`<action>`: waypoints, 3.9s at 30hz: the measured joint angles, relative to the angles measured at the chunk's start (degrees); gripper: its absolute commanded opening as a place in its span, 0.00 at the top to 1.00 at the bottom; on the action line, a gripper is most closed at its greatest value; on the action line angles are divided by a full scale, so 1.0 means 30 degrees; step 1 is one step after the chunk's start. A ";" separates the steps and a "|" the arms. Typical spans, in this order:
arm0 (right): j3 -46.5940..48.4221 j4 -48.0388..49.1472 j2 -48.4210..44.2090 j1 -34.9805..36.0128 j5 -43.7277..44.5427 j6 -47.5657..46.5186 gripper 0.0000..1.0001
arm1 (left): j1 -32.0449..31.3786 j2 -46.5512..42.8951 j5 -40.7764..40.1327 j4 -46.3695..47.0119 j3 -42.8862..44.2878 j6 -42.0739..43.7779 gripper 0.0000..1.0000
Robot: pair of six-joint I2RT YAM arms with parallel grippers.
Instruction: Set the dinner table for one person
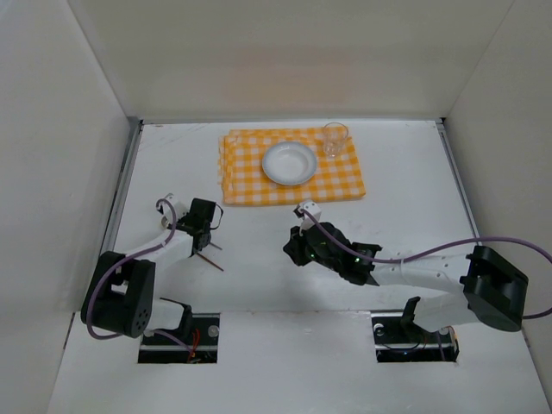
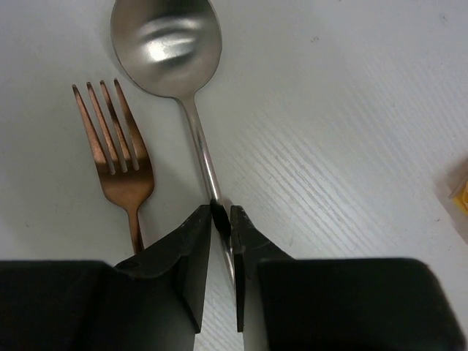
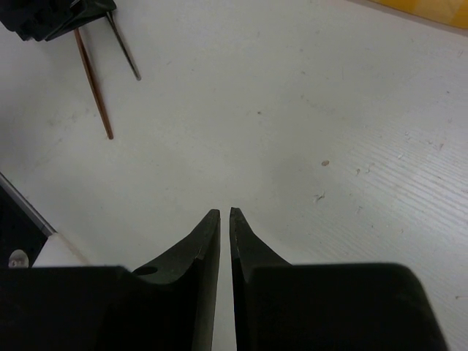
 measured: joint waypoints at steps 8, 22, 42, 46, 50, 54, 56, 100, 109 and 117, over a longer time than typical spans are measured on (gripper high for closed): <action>-0.0066 0.0000 -0.0284 -0.0204 0.0000 -0.0007 0.84 | -0.0051 0.0168 0.0036 0.0670 0.0000 0.0087 0.99; -0.0066 0.0007 -0.0393 -0.0299 0.0000 -0.0051 0.83 | -0.1494 -0.2004 -0.0488 -0.0095 0.1705 0.1989 1.00; -0.0415 0.0328 -0.0583 -0.0823 0.0233 -0.0044 0.83 | -0.2390 0.7002 0.4029 0.4634 1.1322 0.9231 1.00; -0.0415 0.0364 -0.0627 -0.0823 0.0240 -0.0044 0.83 | -0.2222 0.9165 0.4597 0.4845 1.2903 1.0367 1.00; -0.0415 0.0379 -0.0627 -0.0823 0.0255 -0.0044 0.82 | -0.2062 1.0615 0.5275 0.5173 1.3916 1.0987 1.00; -0.0415 0.0415 -0.0627 -0.0823 0.0262 -0.0044 0.82 | -0.1902 1.1548 0.5625 0.5340 1.4294 1.1278 1.00; -0.0415 0.0430 -0.0627 -0.0823 0.0277 -0.0044 0.82 | -0.1902 1.2014 0.5748 0.5391 1.4440 1.1358 1.00; -0.0364 0.0459 -0.0168 -0.0481 0.0197 -0.0124 0.90 | -0.1909 0.0364 0.0211 0.0051 0.6608 0.6535 0.78; 0.0750 0.0641 0.2834 0.1209 -0.0831 -0.0372 0.90 | -0.1450 -0.8138 -0.0525 -0.4036 0.0969 0.2514 0.85; 0.1676 0.0648 0.3563 0.1413 -0.0933 -0.0546 0.87 | -0.1413 -0.7898 -0.0510 -0.6470 -0.0736 -0.0532 0.72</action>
